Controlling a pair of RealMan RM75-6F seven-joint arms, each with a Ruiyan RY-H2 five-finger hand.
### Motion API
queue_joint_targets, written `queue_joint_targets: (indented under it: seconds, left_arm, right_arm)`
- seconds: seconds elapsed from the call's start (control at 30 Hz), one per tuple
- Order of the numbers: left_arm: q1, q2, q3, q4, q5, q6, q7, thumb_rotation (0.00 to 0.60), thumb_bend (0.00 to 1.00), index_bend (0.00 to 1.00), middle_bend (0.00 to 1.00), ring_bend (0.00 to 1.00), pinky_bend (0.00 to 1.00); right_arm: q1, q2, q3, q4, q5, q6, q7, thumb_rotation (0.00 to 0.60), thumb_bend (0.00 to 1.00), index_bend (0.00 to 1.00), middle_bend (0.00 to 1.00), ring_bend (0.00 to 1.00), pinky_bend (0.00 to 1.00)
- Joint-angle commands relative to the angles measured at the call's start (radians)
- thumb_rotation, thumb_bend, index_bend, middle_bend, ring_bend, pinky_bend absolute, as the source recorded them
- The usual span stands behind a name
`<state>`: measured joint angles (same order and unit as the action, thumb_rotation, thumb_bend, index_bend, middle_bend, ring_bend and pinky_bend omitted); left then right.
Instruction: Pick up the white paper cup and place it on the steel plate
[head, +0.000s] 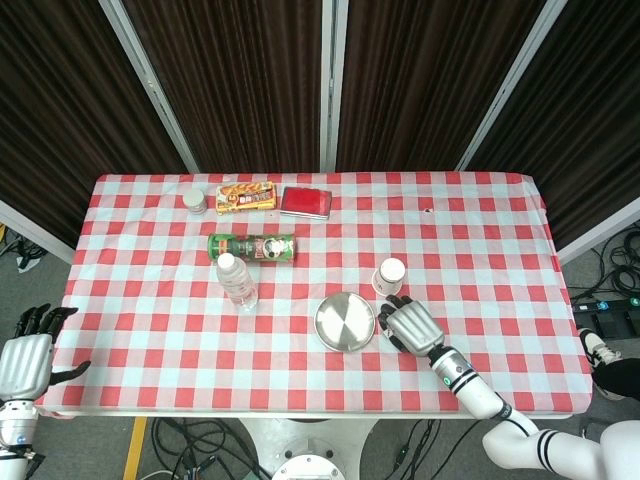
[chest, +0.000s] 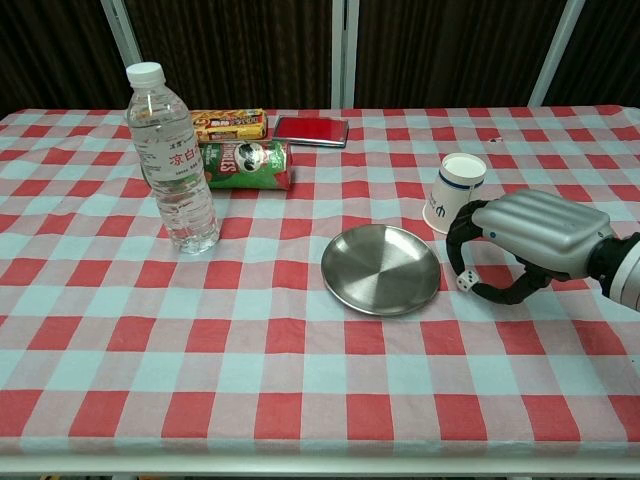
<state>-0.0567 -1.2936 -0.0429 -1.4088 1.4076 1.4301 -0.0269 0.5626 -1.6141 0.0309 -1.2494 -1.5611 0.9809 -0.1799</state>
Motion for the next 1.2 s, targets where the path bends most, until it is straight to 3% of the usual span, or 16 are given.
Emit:
queue_joint_targets:
  seconds: [0.03, 0.17, 0.37, 0.53, 0.7, 0.9, 1.07, 1.2]
  left_arm:
    - [0.000, 0.001, 0.001, 0.000, 0.001, 0.000, -0.002, 0.600, 0.07, 0.20, 0.19, 0.10, 0.08]
    - [0.003, 0.003, 0.001, -0.005, 0.002, 0.005, 0.001, 0.600, 0.07, 0.20, 0.19, 0.10, 0.08]
    - [0.010, 0.013, 0.003, -0.016, 0.000, 0.012, 0.007, 0.600, 0.07, 0.20, 0.19, 0.10, 0.08]
    - [0.013, 0.016, 0.003, -0.018, -0.003, 0.011, 0.006, 0.600, 0.07, 0.20, 0.19, 0.10, 0.08]
    - [0.014, 0.016, 0.001, -0.014, -0.003, 0.013, 0.002, 0.600, 0.07, 0.20, 0.19, 0.10, 0.08]
    - [0.010, 0.019, 0.000, -0.021, 0.012, 0.021, 0.007, 0.600, 0.07, 0.20, 0.19, 0.10, 0.08]
    - [0.013, 0.021, 0.005, -0.030, 0.015, 0.024, 0.013, 0.600, 0.07, 0.20, 0.19, 0.10, 0.08]
    - [0.012, 0.028, 0.008, -0.044, 0.017, 0.020, 0.021, 0.600, 0.07, 0.20, 0.19, 0.10, 0.08]
  right_arm:
    - [0.017, 0.021, 0.016, -0.053, -0.021, 0.028, 0.032, 0.600, 0.33, 0.62, 0.36, 0.19, 0.32]
    - [0.065, -0.002, 0.047, -0.049, -0.004, -0.013, 0.014, 0.600, 0.33, 0.62, 0.35, 0.20, 0.31]
    - [0.137, -0.104, 0.070, 0.043, 0.038, -0.102, -0.042, 0.600, 0.33, 0.57, 0.33, 0.18, 0.27]
    - [0.152, -0.129, 0.068, 0.051, 0.060, -0.118, -0.093, 0.600, 0.33, 0.38, 0.27, 0.10, 0.16]
    - [0.127, -0.035, 0.079, -0.090, 0.040, -0.027, -0.089, 0.600, 0.33, 0.18, 0.21, 0.02, 0.08]
    - [0.064, 0.117, 0.143, -0.227, 0.073, 0.117, -0.047, 0.600, 0.33, 0.16, 0.21, 0.02, 0.08]
    - [0.038, 0.202, 0.197, -0.227, 0.253, 0.054, 0.018, 0.600, 0.20, 0.15, 0.19, 0.02, 0.08]
    - [0.046, 0.194, 0.205, -0.170, 0.363, -0.063, 0.139, 0.600, 0.13, 0.13, 0.18, 0.03, 0.09]
